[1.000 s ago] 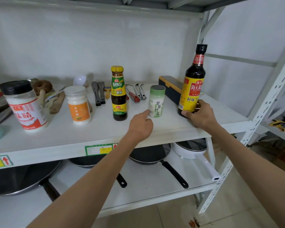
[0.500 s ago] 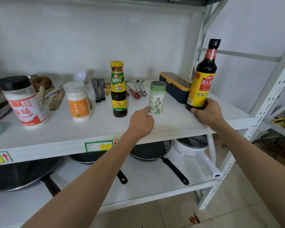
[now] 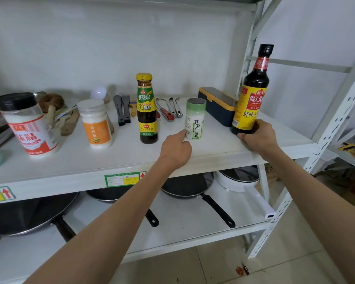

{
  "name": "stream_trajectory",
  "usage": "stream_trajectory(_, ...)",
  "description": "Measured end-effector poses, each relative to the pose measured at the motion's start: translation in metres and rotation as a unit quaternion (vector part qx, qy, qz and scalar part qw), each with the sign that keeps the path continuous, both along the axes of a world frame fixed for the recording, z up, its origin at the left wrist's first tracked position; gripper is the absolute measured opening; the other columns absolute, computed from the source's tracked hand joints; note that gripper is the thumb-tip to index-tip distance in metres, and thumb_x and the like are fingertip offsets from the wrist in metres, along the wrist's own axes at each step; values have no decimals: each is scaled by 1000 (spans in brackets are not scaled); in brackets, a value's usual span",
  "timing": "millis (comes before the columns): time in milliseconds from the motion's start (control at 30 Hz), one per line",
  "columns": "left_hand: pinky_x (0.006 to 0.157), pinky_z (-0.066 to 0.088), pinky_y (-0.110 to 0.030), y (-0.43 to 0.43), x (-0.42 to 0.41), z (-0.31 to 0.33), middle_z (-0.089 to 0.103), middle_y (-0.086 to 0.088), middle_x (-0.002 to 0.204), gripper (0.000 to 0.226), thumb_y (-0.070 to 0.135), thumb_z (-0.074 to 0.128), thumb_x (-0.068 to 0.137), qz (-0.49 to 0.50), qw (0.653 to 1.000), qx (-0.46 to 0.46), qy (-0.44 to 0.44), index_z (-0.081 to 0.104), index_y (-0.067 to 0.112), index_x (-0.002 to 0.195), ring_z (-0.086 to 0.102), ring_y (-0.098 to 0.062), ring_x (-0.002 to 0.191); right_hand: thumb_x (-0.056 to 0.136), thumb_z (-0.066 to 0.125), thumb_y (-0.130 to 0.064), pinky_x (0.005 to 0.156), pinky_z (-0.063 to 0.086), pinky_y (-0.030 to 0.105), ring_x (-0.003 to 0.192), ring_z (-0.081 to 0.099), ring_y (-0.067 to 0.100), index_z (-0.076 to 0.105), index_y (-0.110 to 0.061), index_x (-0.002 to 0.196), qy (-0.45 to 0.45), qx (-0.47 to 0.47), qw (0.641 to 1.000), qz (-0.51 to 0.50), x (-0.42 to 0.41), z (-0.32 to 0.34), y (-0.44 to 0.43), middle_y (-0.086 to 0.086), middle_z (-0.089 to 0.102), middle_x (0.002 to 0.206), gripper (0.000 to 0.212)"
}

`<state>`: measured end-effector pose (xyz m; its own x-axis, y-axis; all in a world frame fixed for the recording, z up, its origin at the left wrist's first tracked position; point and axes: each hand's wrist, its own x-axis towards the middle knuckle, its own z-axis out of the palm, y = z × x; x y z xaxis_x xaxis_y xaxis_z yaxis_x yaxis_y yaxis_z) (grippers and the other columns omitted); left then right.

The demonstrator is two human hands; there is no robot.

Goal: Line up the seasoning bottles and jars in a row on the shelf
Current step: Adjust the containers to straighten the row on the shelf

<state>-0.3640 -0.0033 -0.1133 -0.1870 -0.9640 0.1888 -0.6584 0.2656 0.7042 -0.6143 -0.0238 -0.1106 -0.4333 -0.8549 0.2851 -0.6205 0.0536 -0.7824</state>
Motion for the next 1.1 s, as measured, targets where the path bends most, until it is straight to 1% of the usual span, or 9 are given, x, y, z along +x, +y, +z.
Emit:
stream_trajectory(100, 110, 28, -32, 1, 0, 0, 41, -8, 148, 56, 10, 34, 89, -1, 1000, 0, -1, 32, 12, 145, 37, -26, 134, 78, 78, -19, 93, 49, 38, 110, 61, 32, 55, -8, 129, -4, 0, 1000, -2, 0, 0, 0, 14, 65, 124, 57)
stream_trajectory(267, 109, 28, -32, 0, 0, -1, 41, -9, 148, 55, 11, 34, 90, 1, 1000, -3, 2, 32, 12, 145, 37, -27, 133, 76, 80, -23, 88, 47, 33, 108, 61, 29, 55, -8, 129, 2, -12, 1000, -3, 2, -1, 2, 12, 65, 124, 60)
stream_trajectory(367, 108, 29, -31, 0, 0, -1, 43, -9, 146, 55, 10, 34, 90, -3, 1000, -8, 2, 33, 13, 145, 39, -27, 132, 76, 80, -24, 89, 47, 34, 109, 61, 29, 55, -8, 130, 2, -13, 1000, -1, 2, -2, 2, 12, 65, 124, 61)
stream_trajectory(500, 107, 30, -30, 0, 0, -1, 43, -8, 146, 55, 10, 34, 89, -6, 1000, -13, 4, 33, 13, 145, 40, -27, 131, 75, 80, -26, 85, 47, 31, 107, 62, 27, 56, -10, 129, 4, -15, 1000, 4, 2, -2, 3, 11, 66, 123, 61)
stream_trajectory(633, 106, 31, -30, 0, -1, -2, 43, -8, 146, 55, 11, 33, 90, -5, 1000, -18, 1, 33, 13, 145, 41, -27, 130, 75, 81, -30, 91, 49, 36, 110, 62, 27, 54, -12, 133, 6, -13, 1000, 11, 4, -2, 4, 10, 64, 127, 66)
stream_trajectory(833, 105, 32, -31, -1, -1, -3, 44, -8, 145, 54, 11, 33, 90, 0, 1000, -14, 8, 33, 14, 144, 42, -28, 129, 71, 83, -33, 93, 51, 40, 107, 64, 25, 55, -12, 132, 4, -12, 1000, 20, 6, 1, 6, 10, 65, 127, 70)
stream_trajectory(1000, 104, 33, -31, -3, -1, -4, 47, -9, 143, 53, 12, 33, 90, -2, 1000, -20, 4, 35, 14, 143, 44, -28, 127, 69, 85, -34, 89, 51, 37, 103, 65, 23, 58, -13, 129, 7, -20, 1000, 21, 7, 1, 6, 9, 66, 125, 68)
stream_trajectory(1100, 102, 34, -30, -4, -1, -4, 49, -8, 142, 54, 12, 32, 89, -4, 1000, -25, 1, 37, 15, 143, 45, -28, 126, 69, 85, -35, 85, 50, 34, 95, 64, 18, 59, -13, 128, 7, -23, 1000, 17, 7, 0, 5, 8, 67, 124, 69)
